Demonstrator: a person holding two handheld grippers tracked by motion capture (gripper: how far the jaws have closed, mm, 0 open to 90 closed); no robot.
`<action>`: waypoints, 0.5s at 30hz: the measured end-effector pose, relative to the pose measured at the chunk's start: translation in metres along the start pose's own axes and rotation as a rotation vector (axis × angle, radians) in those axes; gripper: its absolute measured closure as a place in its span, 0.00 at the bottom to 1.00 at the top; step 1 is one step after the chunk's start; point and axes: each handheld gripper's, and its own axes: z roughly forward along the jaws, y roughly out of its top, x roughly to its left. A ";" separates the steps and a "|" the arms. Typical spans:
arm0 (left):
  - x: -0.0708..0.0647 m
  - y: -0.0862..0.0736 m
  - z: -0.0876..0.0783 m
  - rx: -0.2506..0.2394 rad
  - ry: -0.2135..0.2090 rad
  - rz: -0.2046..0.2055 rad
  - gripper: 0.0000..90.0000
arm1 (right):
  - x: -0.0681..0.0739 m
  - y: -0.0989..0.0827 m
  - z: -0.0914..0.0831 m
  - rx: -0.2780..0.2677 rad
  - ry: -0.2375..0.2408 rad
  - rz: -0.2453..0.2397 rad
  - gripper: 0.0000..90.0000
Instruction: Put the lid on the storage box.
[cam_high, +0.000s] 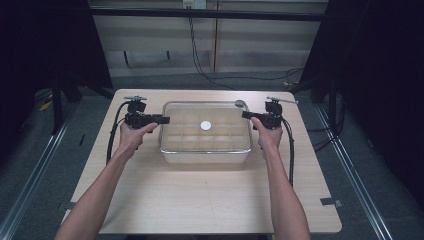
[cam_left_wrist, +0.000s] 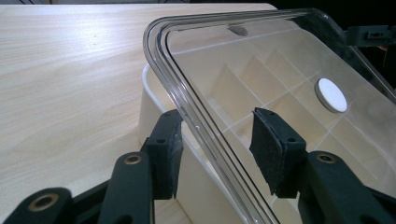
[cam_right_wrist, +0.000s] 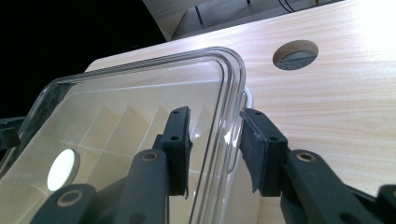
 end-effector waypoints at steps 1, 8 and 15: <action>0.000 -0.001 0.000 0.001 -0.002 -0.005 0.60 | 0.000 0.000 0.001 -0.001 0.001 0.000 0.71; 0.004 -0.005 0.005 0.010 -0.009 -0.048 0.59 | 0.000 -0.004 0.007 0.018 -0.032 0.000 0.67; 0.006 -0.006 0.008 0.026 -0.012 -0.062 0.58 | 0.000 -0.008 0.012 0.019 -0.047 0.010 0.64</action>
